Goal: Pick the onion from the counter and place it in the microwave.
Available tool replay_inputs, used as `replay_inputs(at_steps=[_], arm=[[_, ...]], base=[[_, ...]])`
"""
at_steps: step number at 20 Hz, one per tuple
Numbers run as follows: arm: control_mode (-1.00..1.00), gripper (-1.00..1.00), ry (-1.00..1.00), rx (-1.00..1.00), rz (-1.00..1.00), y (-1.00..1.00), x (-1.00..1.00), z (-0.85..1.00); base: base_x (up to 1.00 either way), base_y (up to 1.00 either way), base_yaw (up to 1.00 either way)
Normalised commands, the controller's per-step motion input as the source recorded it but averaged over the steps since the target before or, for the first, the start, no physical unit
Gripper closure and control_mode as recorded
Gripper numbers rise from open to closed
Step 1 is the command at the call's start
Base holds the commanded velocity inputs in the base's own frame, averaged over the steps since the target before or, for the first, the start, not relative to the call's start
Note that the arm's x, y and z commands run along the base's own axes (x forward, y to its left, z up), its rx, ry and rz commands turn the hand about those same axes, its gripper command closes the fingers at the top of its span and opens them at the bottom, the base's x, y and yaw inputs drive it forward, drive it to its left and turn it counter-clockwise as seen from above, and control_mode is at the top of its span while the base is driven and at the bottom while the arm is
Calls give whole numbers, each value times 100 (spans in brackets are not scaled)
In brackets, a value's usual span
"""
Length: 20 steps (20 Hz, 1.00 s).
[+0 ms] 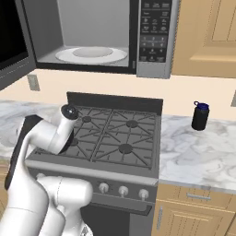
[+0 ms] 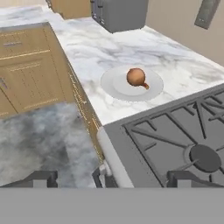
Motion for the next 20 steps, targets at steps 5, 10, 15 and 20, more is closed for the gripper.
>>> replay_inputs(at_steps=[5, 10, 15, 20], arm=[[-100, -100, -19, 16, 13, 50, 25, -20], [-100, -100, -2, 6, 4, 66, 31, -1], [-100, -100, 3, 3, 0, 56, 37, 0], [-100, -100, 5, 3, 2, 32, 44, 0]], base=[[0, 0, 0], [0, 0, 0], [0, 0, 0], [0, 0, 0]])
